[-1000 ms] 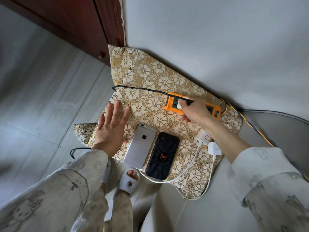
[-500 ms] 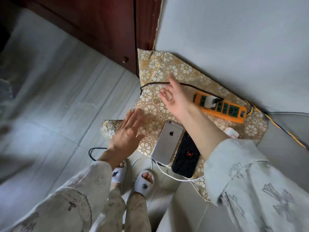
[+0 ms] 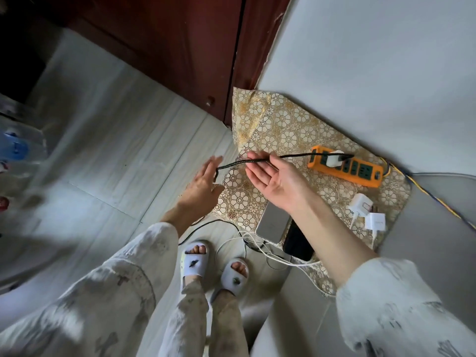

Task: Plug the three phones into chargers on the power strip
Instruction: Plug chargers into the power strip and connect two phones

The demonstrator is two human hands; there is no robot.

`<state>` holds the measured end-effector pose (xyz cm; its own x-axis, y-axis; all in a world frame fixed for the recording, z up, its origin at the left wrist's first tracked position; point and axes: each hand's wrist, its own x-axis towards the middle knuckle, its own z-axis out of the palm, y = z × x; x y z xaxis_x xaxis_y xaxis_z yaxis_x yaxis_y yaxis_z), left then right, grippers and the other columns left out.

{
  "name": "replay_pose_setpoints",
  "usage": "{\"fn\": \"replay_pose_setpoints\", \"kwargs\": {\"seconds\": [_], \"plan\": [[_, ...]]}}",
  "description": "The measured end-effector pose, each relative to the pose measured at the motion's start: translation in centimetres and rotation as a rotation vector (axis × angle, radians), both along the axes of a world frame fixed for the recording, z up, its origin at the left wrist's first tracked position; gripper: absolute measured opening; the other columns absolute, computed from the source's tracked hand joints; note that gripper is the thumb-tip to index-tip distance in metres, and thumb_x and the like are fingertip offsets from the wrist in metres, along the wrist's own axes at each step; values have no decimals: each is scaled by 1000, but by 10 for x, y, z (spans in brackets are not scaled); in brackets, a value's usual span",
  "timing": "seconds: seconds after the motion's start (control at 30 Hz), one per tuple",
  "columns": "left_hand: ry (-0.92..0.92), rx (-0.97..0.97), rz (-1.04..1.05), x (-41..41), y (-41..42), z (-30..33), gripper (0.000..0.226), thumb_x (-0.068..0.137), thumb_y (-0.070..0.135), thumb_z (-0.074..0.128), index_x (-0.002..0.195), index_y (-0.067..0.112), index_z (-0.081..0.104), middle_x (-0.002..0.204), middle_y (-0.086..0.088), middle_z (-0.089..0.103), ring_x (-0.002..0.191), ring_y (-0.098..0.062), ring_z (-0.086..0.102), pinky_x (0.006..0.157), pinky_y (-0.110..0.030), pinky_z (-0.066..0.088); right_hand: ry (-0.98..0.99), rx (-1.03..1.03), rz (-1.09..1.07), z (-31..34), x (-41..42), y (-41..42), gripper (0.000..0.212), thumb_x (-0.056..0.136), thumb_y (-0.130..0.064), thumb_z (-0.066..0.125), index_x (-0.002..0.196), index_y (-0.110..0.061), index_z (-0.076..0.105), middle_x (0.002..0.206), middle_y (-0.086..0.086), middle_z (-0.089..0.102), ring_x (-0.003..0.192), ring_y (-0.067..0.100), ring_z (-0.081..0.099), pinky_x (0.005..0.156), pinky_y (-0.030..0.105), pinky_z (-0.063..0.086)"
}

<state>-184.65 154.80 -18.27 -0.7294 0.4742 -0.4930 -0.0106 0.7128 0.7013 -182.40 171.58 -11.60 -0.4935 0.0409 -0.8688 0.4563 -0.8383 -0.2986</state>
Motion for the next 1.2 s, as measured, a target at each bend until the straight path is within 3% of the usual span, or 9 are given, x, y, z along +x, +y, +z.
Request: {"fn": "replay_pose_setpoints", "kwargs": {"seconds": [0.1,0.27,0.47,0.6,0.73,0.83,0.97,1.07,1.2], "plan": [[-13,-41,-7,-1,-4,14,26,91,16,52,116,12,55,114,-12,63,105,-33,59,89,-37,44,42,-37,-43,19,15,6,28,97,-21,40,83,-7,61,70,5,75,65,15,72,67,27,59],[61,-111,0,5,-41,63,19,92,17,50,100,5,61,94,-14,66,92,-33,59,73,-30,37,109,-25,-65,47,40,4,25,98,-21,40,100,-6,59,93,11,74,88,22,71,87,35,55],[230,-132,80,9,-66,153,19,91,22,51,92,15,68,65,1,57,61,-18,58,68,-31,47,54,349,520,78,85,-57,34,94,-5,44,128,-10,49,129,10,58,120,23,54,108,36,38],[-47,20,144,10,-56,210,22,87,21,57,84,3,70,56,-1,61,37,-4,54,58,-28,50,177,562,887,110,94,-100,56,93,-11,50,144,-19,28,148,5,38,136,18,37,110,29,28],[-452,282,279,10,-35,266,19,90,11,54,99,-1,64,70,-5,64,49,-10,63,60,-23,58,271,676,911,137,98,-117,62,91,-25,54,145,-19,26,153,1,29,139,14,29,112,27,23],[-653,485,296,15,-24,295,22,92,5,47,108,-4,59,83,-11,64,59,-12,66,67,-24,59,310,750,866,159,105,-115,49,92,-25,51,139,-20,40,142,0,48,131,13,43,105,25,33],[-698,589,266,23,-12,322,23,95,3,39,108,1,58,94,-12,66,79,-17,68,79,-25,57,312,800,703,189,118,-108,27,93,-18,50,111,-4,65,64,-23,66,64,-13,60,60,7,42],[-635,603,271,26,-7,334,28,96,4,37,118,4,54,102,-8,66,93,-17,65,85,-26,54,291,790,613,211,131,-95,28,93,-21,51,107,-2,66,98,7,73,94,12,68,77,18,54],[-469,511,245,47,-7,342,35,94,-2,37,124,6,50,101,0,65,92,-13,63,84,-23,52,348,652,475,247,142,-66,17,93,-15,52,98,-4,64,100,19,70,84,24,68,83,32,57]]}}
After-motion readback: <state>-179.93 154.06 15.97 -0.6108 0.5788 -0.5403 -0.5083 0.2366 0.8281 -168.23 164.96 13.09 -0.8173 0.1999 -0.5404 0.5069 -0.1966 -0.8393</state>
